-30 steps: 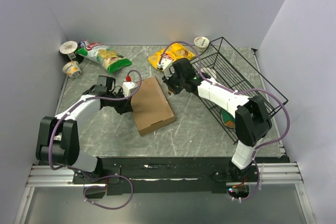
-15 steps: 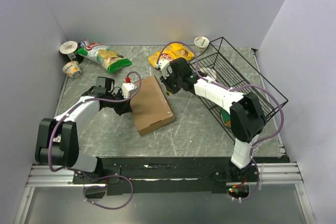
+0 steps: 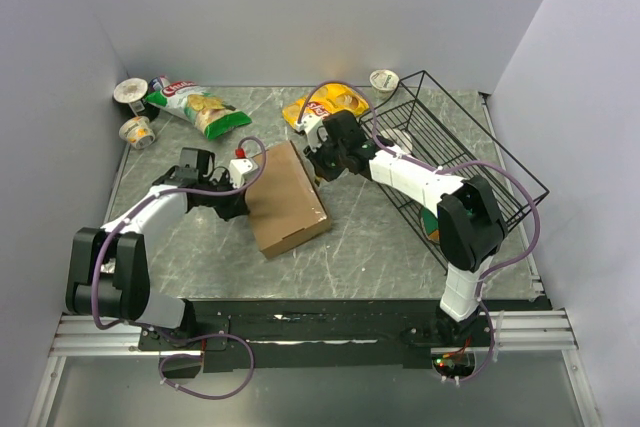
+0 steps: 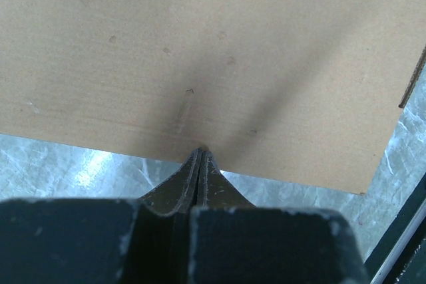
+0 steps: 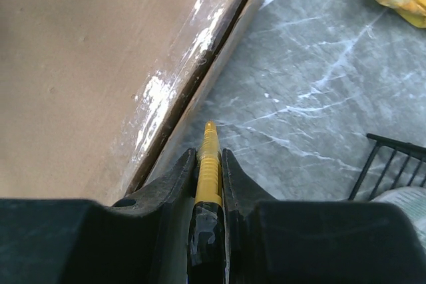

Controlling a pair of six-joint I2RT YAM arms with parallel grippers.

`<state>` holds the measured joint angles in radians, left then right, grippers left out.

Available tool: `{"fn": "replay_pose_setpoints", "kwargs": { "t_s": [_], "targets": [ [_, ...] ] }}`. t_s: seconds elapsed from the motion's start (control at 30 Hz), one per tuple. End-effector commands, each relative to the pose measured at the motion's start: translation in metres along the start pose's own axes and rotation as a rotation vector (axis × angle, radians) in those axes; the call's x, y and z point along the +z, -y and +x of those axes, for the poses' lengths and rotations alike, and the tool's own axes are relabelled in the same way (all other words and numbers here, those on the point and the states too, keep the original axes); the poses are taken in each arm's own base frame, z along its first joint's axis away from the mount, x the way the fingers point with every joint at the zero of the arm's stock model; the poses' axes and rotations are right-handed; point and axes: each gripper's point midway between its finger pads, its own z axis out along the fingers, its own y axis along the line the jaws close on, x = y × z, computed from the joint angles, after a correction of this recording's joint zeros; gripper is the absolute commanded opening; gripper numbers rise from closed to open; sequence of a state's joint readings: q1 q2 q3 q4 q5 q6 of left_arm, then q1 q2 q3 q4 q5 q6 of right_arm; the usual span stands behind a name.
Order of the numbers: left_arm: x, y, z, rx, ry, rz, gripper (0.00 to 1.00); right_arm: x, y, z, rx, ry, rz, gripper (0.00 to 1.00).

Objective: Unpack the express box

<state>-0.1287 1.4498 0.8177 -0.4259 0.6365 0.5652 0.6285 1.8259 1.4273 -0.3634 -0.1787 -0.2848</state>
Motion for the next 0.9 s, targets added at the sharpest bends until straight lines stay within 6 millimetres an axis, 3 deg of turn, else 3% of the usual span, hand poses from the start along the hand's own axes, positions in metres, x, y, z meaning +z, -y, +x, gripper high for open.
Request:
{"fn": "replay_pose_setpoints", "kwargs": {
  "t_s": [0.0, 0.2, 0.37, 0.73, 0.87],
  "targets": [
    [-0.009, 0.000, 0.139, -0.118, -0.478, -0.084, 0.01, -0.002, -0.006, -0.013, 0.015, 0.036, -0.044, 0.00],
    [-0.007, -0.004, 0.126, -0.127, -0.439, -0.090, 0.01, -0.006, -0.037, -0.035, 0.037, 0.085, -0.225, 0.00],
    [-0.004, -0.005, 0.130, -0.152, -0.461, -0.090, 0.01, -0.011, -0.053, -0.050, 0.052, 0.115, -0.299, 0.00],
    [0.001, -0.017, 0.078, -0.197, -0.314, -0.100, 0.01, -0.020, -0.078, -0.082, 0.036, 0.180, -0.374, 0.00],
    [0.011, -0.010, 0.054, -0.187, -0.266, -0.059, 0.01, -0.023, -0.074, -0.090, 0.019, 0.193, -0.340, 0.00]
  ]
}}
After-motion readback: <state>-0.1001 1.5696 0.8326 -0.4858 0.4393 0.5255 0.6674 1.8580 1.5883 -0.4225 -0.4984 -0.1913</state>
